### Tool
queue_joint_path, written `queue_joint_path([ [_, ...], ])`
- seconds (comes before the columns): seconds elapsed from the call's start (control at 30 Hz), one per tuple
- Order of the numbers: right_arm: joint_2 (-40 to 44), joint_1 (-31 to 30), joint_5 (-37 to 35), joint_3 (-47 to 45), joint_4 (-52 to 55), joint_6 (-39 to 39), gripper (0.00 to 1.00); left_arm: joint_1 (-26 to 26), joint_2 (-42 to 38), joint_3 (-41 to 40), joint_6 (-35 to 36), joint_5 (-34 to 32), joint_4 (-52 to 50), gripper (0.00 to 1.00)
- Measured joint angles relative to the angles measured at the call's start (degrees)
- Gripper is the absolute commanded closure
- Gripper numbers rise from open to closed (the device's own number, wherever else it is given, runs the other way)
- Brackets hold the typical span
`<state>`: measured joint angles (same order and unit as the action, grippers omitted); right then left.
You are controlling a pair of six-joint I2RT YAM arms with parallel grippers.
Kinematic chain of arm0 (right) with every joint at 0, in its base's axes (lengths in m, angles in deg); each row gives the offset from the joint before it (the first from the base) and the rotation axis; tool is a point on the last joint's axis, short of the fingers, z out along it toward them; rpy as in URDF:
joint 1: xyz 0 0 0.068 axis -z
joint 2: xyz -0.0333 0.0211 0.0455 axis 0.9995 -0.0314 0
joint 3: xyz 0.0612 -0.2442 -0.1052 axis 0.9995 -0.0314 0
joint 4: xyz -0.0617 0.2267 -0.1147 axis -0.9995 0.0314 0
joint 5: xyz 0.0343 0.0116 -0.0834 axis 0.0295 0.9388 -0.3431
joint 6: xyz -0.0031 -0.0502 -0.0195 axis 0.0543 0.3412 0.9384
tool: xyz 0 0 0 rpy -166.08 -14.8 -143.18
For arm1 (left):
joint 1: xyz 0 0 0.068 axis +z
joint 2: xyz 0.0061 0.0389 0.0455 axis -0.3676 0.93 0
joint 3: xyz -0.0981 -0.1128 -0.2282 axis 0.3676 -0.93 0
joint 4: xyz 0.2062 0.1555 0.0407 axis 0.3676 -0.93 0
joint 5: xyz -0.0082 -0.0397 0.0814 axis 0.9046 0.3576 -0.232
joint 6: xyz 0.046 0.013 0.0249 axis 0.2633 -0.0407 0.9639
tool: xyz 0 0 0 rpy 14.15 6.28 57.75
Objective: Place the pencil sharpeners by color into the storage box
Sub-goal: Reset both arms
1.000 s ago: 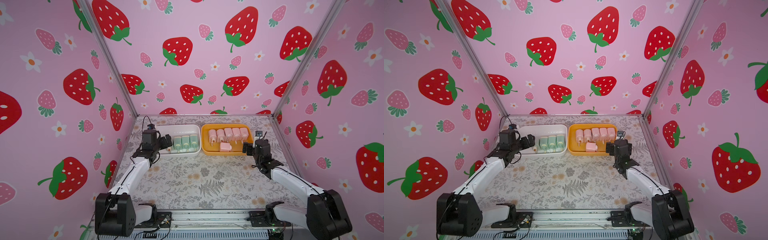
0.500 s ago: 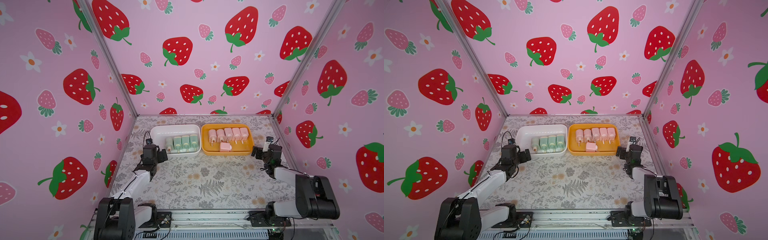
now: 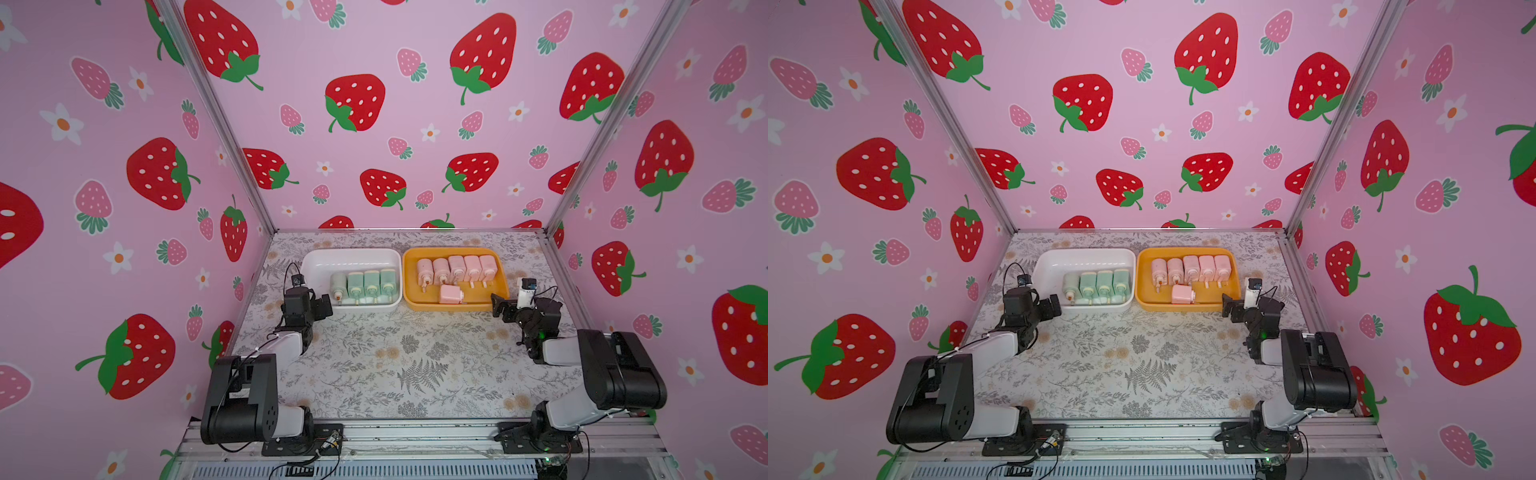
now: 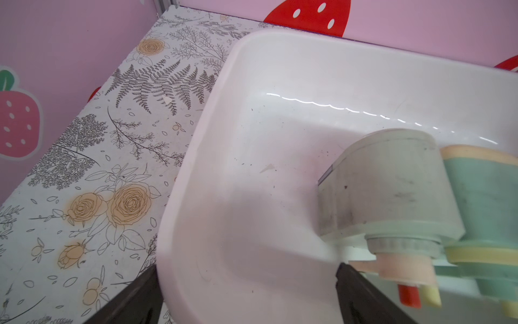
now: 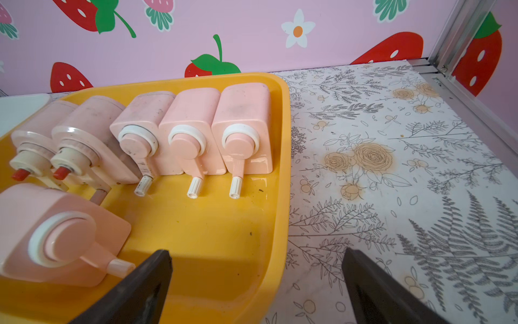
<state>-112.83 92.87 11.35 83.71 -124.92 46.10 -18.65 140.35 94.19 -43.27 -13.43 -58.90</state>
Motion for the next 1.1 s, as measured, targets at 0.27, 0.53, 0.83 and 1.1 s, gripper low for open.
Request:
queue_joint_path([
  [0.27,-0.9,-0.4,-4.6,4.7,5.2,-1.1,0.0,0.6,4.4,-1.2,0.9,1.4,10.4,0.0],
  [0.53,-0.9,-1.1,-9.4,5.0,6.5,-2.2,0.0,0.6,6.3,-5.8,1.1,1.7,22.1,0.01],
  [0.83,-0.9,-1.5,-11.1,5.1,6.6,-2.7,0.0,-1.7,7.1,-5.9,1.1,-3.4,24.4,0.0],
  [1.1,-0.9,-1.8,-11.8,5.1,6.6,-2.7,0.0,-3.7,7.1,-5.9,1.1,-7.8,24.5,0.0],
])
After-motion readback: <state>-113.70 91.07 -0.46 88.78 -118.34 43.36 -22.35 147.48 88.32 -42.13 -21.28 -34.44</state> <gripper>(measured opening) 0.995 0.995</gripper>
